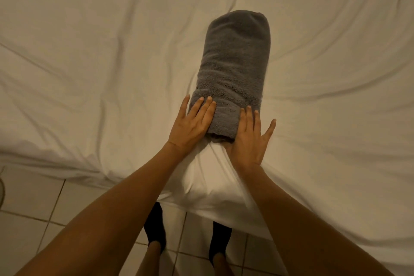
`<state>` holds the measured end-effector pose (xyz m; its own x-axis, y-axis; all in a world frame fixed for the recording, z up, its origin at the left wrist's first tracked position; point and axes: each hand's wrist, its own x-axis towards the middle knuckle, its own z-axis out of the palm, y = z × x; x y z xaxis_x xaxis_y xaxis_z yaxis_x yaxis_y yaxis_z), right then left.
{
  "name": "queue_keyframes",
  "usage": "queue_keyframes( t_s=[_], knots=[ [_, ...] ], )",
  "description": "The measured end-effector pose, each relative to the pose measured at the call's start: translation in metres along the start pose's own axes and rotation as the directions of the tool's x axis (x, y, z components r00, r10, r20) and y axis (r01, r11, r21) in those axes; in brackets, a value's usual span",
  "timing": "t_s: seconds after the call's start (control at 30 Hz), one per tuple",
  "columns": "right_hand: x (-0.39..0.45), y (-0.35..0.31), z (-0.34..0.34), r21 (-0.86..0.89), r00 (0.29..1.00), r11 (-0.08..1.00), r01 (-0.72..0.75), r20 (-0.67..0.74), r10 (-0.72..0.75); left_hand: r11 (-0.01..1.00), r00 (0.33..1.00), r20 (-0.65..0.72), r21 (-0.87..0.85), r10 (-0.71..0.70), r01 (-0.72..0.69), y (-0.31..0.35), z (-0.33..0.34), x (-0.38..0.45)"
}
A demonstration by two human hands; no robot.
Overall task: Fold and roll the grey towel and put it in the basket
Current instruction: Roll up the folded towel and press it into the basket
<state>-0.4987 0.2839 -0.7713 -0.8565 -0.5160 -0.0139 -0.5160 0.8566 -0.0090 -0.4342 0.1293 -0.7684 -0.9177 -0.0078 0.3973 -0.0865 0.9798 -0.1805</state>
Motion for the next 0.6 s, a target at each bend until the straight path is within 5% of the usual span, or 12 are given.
queue_keyframes(
  t_s=[0.3,0.47,0.6],
  knots=[
    [0.005,0.019,-0.030,0.084,0.987,0.985,0.151,-0.063,-0.145,0.970,0.992,0.094,-0.220,-0.080,0.099,-0.001,-0.033,0.011],
    [-0.002,0.026,-0.077,0.270,0.988,0.953,0.137,-0.111,-0.110,0.944,0.977,0.180,-0.288,-0.112,0.161,0.000,-0.078,0.031],
    [0.004,0.035,-0.130,0.244,0.974,0.952,0.186,-0.170,-0.147,0.930,0.966,0.228,-0.314,-0.121,0.190,-0.008,-0.128,0.056]
  ],
)
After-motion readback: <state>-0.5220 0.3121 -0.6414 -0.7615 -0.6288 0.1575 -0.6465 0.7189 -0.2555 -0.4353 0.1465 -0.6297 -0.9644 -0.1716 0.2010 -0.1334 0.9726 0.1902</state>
